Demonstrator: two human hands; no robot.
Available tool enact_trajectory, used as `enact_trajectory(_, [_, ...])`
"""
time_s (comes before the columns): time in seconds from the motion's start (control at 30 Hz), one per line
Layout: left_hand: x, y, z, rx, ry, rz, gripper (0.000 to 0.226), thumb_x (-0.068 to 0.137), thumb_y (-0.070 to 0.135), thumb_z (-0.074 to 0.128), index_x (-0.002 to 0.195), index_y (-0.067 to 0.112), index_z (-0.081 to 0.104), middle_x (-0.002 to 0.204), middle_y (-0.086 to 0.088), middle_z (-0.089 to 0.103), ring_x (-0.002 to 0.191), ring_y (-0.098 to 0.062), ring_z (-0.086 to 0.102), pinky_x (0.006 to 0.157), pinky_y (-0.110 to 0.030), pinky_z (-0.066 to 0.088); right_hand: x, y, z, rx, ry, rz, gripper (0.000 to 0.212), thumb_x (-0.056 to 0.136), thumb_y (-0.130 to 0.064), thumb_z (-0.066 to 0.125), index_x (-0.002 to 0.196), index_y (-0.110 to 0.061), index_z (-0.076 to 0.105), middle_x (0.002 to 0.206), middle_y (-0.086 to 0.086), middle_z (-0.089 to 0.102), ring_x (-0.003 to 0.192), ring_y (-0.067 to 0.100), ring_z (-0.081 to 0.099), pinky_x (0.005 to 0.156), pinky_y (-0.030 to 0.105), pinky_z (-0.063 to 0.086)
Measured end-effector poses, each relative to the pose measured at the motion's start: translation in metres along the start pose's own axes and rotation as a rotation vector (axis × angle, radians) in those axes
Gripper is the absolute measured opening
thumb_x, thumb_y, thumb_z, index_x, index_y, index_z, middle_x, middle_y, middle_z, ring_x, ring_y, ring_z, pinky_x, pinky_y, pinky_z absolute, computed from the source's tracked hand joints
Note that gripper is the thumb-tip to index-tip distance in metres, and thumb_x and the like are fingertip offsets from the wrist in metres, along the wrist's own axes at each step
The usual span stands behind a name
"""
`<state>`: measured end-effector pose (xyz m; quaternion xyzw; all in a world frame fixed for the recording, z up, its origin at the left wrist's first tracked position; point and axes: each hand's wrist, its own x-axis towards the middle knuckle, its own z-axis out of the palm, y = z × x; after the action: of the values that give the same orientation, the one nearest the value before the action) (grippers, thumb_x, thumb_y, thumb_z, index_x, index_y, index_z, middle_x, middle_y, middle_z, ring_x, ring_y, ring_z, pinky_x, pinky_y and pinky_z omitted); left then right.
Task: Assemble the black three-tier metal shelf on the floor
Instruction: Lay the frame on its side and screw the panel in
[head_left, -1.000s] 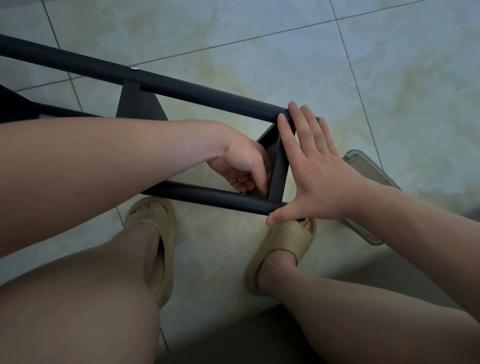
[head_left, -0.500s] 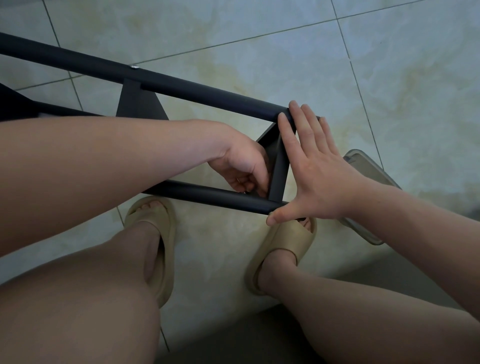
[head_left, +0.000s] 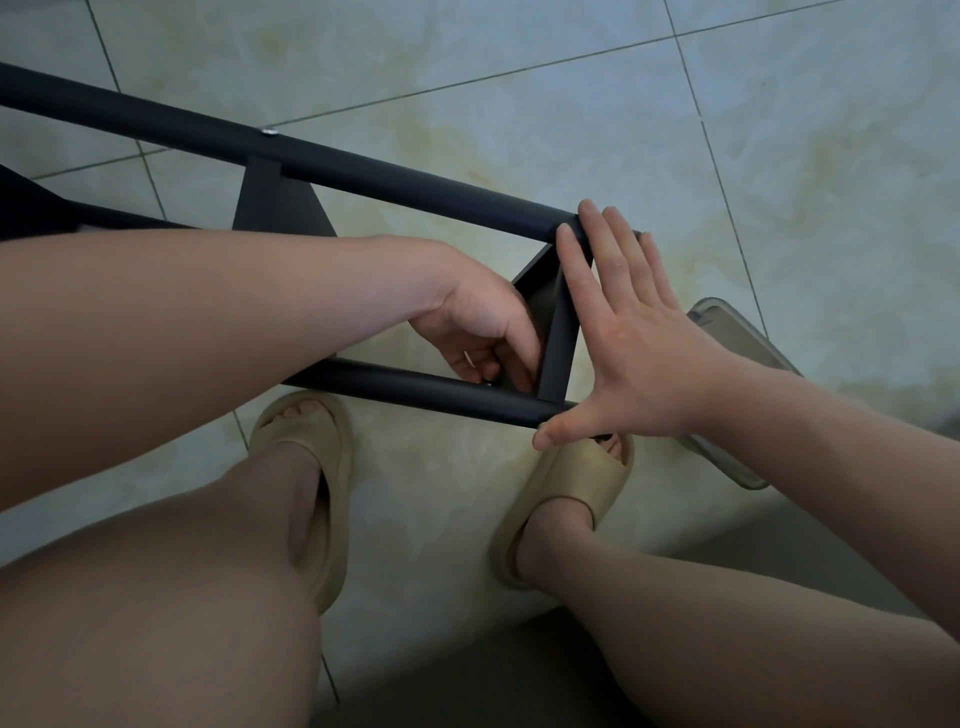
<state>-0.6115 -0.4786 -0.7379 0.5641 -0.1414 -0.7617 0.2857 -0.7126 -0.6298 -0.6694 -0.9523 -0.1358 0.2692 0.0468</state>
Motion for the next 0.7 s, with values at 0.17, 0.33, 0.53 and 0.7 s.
enact_trajectory(0.17, [0.0007,0.0018,0.0021,0.034,-0.005,0.017,0.018,0.090,0.004,0.065,0.077,0.016,0.069,0.069,0.004,0.064,0.051,-0.007,0.040,0.058,-0.021,0.039,0.0005,-0.0002,0.0005,0.003,0.002,0.001,0.159,0.047,-0.104,0.041,0.157,-0.009,-0.023,0.163,0.016,-0.030,0.150,0.030,-0.031,0.120,0.040,-0.023])
enact_trajectory(0.33, [0.0007,0.0025,0.0020,0.040,0.009,0.030,0.017,0.089,0.000,0.065,0.079,0.013,0.067,0.062,0.005,0.061,0.052,-0.007,0.041,0.055,-0.019,0.040,0.0006,-0.0002,0.0000,0.005,0.004,-0.001,0.159,0.046,-0.104,0.040,0.157,-0.010,-0.023,0.163,0.015,-0.030,0.150,0.030,-0.031,0.119,0.039,-0.025])
enact_trajectory(0.53, [0.0003,0.0024,0.0011,0.037,0.010,0.040,0.015,0.088,-0.001,0.066,0.082,0.013,0.068,0.065,0.003,0.061,0.054,-0.007,0.043,0.055,-0.018,0.041,0.0006,-0.0005,-0.0015,0.006,-0.007,0.002,0.160,0.048,-0.104,0.044,0.157,-0.009,-0.024,0.163,0.016,-0.031,0.150,0.031,-0.032,0.120,0.041,-0.023])
enact_trajectory(0.7, [-0.0007,0.0034,0.0002,0.045,0.018,0.035,0.014,0.087,0.001,0.067,0.084,0.014,0.069,0.069,0.002,0.063,0.063,-0.009,0.052,0.065,-0.022,0.046,-0.0001,-0.0012,-0.0023,0.010,-0.012,0.000,0.159,0.049,-0.102,0.046,0.157,-0.009,-0.023,0.163,0.016,-0.031,0.150,0.031,-0.031,0.119,0.040,-0.024])
